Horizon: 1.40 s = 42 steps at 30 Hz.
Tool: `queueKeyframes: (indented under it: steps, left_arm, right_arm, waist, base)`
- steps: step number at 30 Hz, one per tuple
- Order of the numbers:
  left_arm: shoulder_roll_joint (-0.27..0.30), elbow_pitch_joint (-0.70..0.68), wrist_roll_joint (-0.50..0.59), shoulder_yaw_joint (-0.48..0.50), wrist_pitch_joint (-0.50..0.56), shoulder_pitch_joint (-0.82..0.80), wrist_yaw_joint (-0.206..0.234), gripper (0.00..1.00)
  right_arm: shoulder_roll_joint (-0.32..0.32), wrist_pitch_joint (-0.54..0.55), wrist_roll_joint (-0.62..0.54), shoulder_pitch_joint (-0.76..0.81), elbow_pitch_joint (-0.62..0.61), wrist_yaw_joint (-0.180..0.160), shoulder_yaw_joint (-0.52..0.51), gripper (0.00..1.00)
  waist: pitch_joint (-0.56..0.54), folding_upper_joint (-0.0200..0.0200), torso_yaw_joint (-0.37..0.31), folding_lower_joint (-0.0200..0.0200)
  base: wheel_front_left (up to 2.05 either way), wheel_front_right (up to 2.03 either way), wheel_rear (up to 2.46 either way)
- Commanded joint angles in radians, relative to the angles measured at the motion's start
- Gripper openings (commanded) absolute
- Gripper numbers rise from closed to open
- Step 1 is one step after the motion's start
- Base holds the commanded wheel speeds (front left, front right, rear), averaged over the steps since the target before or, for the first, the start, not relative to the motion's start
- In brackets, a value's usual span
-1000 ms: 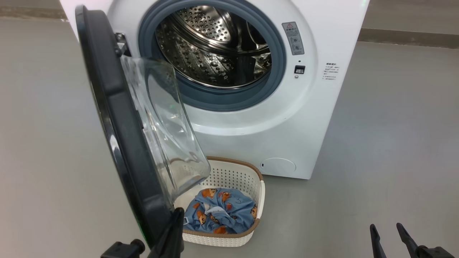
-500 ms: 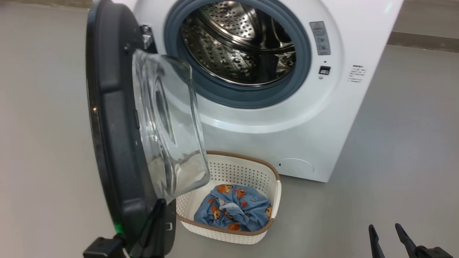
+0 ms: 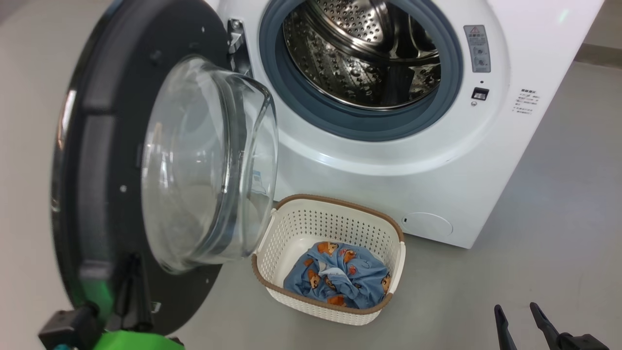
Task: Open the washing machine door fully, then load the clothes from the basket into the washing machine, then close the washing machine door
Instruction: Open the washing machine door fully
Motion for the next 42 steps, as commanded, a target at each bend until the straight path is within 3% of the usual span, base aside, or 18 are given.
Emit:
queueKeyframes:
  steps: [1,11,20,30,42]
  left_arm:
    - [0.022,-0.012,-0.003,0.053,-0.015,-0.059,0.018,0.00]
    - [0.048,0.201,-0.021,0.165,-0.108,-0.179,0.061,0.00]
    - [0.079,0.408,-0.026,0.247,-0.170,-0.290,0.073,0.00]
    - [0.118,0.605,0.018,0.304,-0.184,-0.401,0.043,0.00]
    - [0.119,0.688,0.088,0.383,-0.184,-0.414,0.008,0.00]
  right_arm:
    - [-0.013,-0.012,-0.001,-0.012,-0.023,0.002,0.028,1.00]
    - [-0.013,-0.012,-0.002,-0.009,-0.016,0.002,0.033,1.00]
    - [-0.013,-0.012,-0.005,0.001,-0.013,0.002,0.035,1.00]
    - [-0.013,-0.012,-0.005,-0.004,-0.007,0.002,0.037,1.00]
    - [-0.013,-0.012,0.001,-0.001,-0.002,0.002,0.039,1.00]
  waist:
    - [0.005,0.0000,0.004,0.0000]
    - [0.006,0.0000,-0.010,0.0000]
    - [-0.004,0.0000,-0.032,0.0000]
    - [-0.005,0.0000,-0.058,0.0000]
    - [-0.016,0.0000,-0.083,0.0000]
  base:
    - [0.00,0.00,0.00]
    - [0.00,0.00,0.00]
    - [0.00,0.00,0.00]
    - [0.00,0.00,0.00]
    - [0.00,0.00,0.00]
